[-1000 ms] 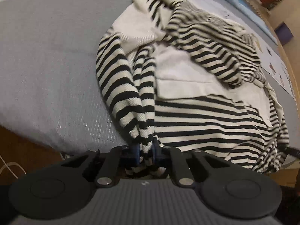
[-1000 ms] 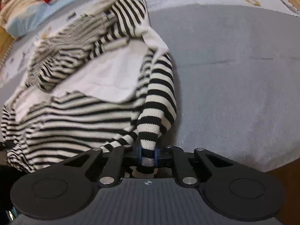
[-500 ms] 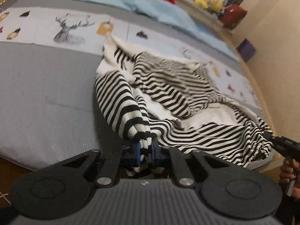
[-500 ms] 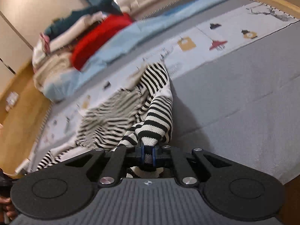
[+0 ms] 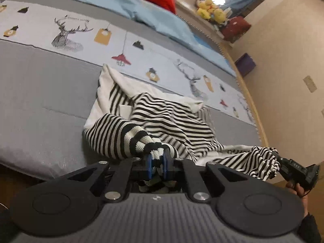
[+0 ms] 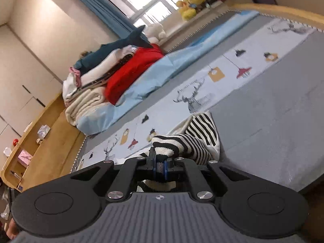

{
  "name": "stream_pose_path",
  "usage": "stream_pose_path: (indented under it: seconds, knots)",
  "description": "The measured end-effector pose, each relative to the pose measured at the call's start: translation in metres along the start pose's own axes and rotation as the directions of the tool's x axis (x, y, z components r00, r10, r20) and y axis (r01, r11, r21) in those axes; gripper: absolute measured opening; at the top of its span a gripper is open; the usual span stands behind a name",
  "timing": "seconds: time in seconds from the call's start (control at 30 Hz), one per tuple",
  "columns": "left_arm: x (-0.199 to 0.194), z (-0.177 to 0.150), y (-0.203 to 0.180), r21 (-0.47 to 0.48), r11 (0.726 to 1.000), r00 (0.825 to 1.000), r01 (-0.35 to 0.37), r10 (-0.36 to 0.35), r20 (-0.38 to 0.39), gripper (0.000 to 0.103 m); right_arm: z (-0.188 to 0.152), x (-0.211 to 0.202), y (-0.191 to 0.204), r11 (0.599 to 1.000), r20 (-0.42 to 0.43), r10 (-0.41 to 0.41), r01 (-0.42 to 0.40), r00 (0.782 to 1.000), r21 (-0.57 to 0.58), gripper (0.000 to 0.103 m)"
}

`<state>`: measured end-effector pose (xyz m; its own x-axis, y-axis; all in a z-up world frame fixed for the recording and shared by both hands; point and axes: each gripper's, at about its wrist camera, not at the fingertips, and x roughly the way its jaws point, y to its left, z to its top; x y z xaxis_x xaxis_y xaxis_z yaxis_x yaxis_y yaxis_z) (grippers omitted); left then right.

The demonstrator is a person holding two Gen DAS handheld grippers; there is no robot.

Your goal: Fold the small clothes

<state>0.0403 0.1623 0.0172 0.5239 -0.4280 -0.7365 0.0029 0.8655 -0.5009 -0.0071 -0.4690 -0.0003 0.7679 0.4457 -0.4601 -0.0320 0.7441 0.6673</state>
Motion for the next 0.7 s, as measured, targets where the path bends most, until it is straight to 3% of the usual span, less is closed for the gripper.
stream_pose_path:
  seconds: [0.13,0.33,0.47,0.53,0.63,0.7]
  knots:
    - [0.038,0.034,0.013,-0.030,0.999,1.000,-0.028,0.028,0.003,0.011,0.014,0.043,-0.006,0.998,-0.043,-0.056,0.056,0.998,0.016,0.006]
    - [0.112,0.094,0.060,-0.159,0.983,0.995,-0.096,0.097,-0.002,0.011,0.055,0.133,-0.022,0.989,-0.094,-0.135,0.140,0.986,0.050,0.006]
    - [0.162,0.111,0.094,-0.272,0.953,0.991,-0.133,0.125,-0.045,0.011,0.073,0.203,-0.034,0.979,-0.129,-0.186,0.195,0.974,0.058,0.006]
    - [0.167,0.117,0.097,-0.279,0.951,0.991,-0.131,0.124,-0.042,0.013,0.074,0.228,-0.041,0.972,-0.141,-0.213,0.224,0.967,0.070,0.006]
    - [0.169,0.121,0.103,-0.319,0.942,0.995,-0.103,0.093,-0.046,0.019,0.067,0.254,-0.052,0.960,-0.157,-0.257,0.271,0.954,0.074,0.012]
    - [0.166,0.119,0.104,-0.343,0.937,0.997,-0.070,0.064,-0.032,0.035,0.065,0.264,-0.059,0.940,-0.187,-0.294,0.319,0.937,0.120,0.014]
